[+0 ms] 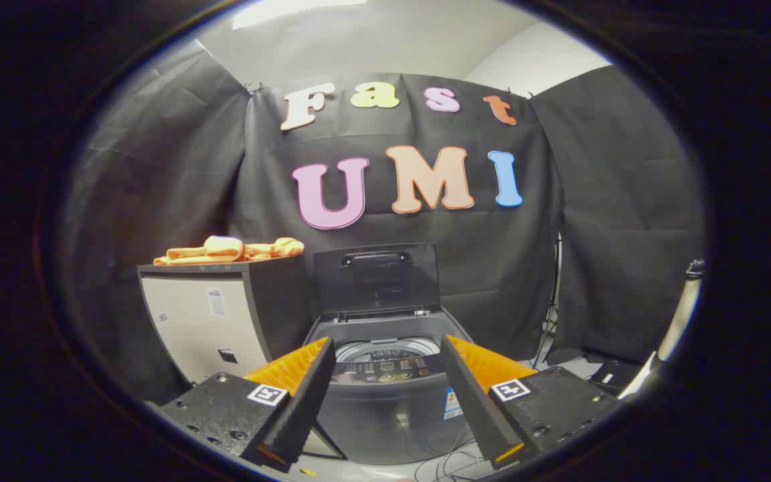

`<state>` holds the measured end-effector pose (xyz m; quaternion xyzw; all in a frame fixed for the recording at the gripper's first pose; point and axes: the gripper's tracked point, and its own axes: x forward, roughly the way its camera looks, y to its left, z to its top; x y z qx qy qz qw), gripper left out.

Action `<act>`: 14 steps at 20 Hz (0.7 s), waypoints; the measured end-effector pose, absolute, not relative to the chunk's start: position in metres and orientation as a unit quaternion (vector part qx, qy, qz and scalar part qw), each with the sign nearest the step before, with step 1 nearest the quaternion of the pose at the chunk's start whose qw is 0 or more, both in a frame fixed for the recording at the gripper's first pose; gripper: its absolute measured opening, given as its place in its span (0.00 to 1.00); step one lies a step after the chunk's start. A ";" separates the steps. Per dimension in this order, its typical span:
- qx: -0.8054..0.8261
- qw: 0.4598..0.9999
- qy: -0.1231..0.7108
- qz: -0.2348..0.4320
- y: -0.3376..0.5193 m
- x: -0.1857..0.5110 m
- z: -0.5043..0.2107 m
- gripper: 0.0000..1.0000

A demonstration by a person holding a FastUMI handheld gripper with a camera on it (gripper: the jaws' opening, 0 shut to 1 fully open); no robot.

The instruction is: Put the clothes into the washing machine and then close the washing machine lid.

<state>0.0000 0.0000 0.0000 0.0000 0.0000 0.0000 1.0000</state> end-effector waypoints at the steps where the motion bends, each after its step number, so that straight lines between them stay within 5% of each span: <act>1: 0.004 1.000 0.001 0.001 0.002 0.000 0.000 0.95; 14: 0.007 0.999 -0.007 0.037 0.070 0.031 0.048 0.94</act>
